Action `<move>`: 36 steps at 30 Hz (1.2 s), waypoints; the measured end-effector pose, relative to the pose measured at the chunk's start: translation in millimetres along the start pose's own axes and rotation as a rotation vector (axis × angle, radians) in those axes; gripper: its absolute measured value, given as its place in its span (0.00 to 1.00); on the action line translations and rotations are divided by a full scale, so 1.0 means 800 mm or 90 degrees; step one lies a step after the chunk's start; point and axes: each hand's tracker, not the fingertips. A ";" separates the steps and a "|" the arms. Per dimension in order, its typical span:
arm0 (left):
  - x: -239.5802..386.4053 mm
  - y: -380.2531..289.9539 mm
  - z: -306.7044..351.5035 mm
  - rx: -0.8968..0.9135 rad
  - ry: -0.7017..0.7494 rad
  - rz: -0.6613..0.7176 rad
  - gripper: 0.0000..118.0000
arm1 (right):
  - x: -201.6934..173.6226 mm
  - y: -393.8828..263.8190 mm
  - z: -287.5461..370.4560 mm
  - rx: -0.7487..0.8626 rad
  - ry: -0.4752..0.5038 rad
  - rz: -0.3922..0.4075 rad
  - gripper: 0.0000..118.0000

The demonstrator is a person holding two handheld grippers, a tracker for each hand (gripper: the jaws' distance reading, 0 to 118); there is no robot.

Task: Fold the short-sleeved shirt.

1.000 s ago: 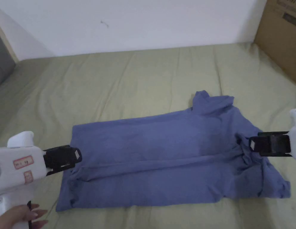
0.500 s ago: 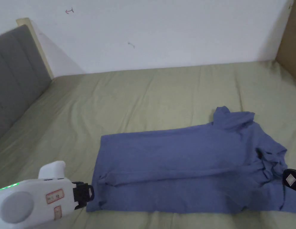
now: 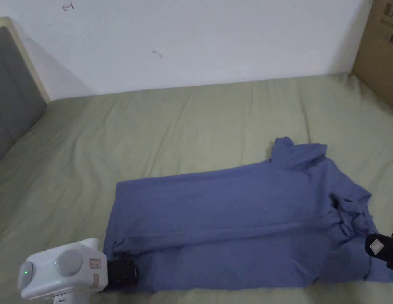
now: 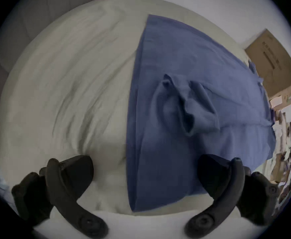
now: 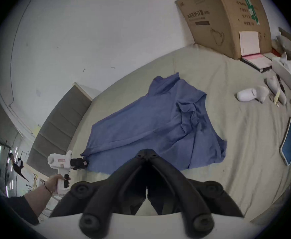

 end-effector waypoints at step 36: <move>0.027 -0.041 0.144 0.190 -0.047 -0.025 0.05 | 0.084 0.040 -0.104 -0.209 -0.157 0.067 0.05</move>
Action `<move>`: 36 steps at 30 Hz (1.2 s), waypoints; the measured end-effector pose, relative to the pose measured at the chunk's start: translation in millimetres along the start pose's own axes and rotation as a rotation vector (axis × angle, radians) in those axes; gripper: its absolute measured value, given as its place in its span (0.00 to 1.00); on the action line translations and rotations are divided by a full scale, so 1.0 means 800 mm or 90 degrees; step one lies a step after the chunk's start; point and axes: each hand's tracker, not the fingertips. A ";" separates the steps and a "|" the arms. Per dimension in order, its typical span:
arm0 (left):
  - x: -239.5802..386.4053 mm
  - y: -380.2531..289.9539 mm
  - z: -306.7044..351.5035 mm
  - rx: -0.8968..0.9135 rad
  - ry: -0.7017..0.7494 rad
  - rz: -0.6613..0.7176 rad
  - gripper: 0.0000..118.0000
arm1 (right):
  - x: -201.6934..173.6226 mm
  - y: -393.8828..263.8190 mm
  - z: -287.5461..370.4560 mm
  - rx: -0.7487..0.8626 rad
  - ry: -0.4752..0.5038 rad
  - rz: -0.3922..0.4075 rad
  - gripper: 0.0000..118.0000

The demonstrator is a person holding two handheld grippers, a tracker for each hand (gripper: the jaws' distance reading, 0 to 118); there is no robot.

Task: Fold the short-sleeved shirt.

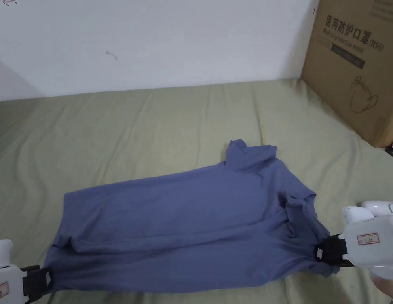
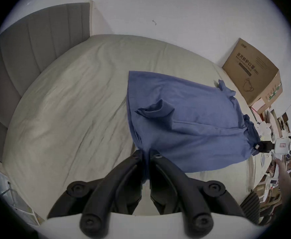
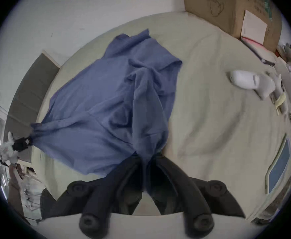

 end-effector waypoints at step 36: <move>-0.011 -0.044 0.152 0.189 -0.078 -0.015 0.01 | -0.080 -0.062 0.187 0.236 0.164 0.002 0.16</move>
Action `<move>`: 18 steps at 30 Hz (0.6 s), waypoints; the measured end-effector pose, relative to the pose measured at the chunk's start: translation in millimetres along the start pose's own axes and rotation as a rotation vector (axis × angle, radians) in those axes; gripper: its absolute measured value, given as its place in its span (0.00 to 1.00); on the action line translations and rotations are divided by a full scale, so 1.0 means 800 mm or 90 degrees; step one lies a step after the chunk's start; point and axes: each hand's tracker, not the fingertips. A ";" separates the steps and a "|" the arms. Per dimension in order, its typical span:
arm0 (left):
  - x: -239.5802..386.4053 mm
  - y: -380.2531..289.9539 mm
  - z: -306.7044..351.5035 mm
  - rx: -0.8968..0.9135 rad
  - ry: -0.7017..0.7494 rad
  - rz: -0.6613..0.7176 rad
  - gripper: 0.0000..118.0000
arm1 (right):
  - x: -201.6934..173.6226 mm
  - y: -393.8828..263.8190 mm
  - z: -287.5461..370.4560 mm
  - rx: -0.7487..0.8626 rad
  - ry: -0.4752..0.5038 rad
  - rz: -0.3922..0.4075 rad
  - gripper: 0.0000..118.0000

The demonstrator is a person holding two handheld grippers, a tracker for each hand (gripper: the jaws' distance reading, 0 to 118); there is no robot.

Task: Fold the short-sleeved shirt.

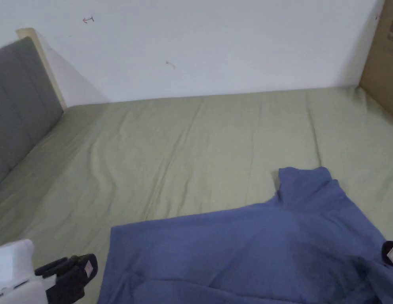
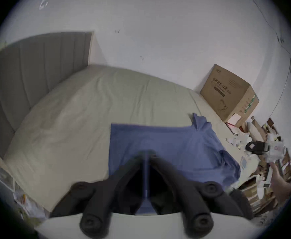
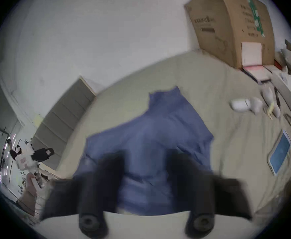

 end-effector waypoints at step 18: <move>-0.117 0.058 -0.320 -0.276 0.109 0.026 0.97 | -0.018 0.049 -0.113 -0.002 0.014 0.086 0.03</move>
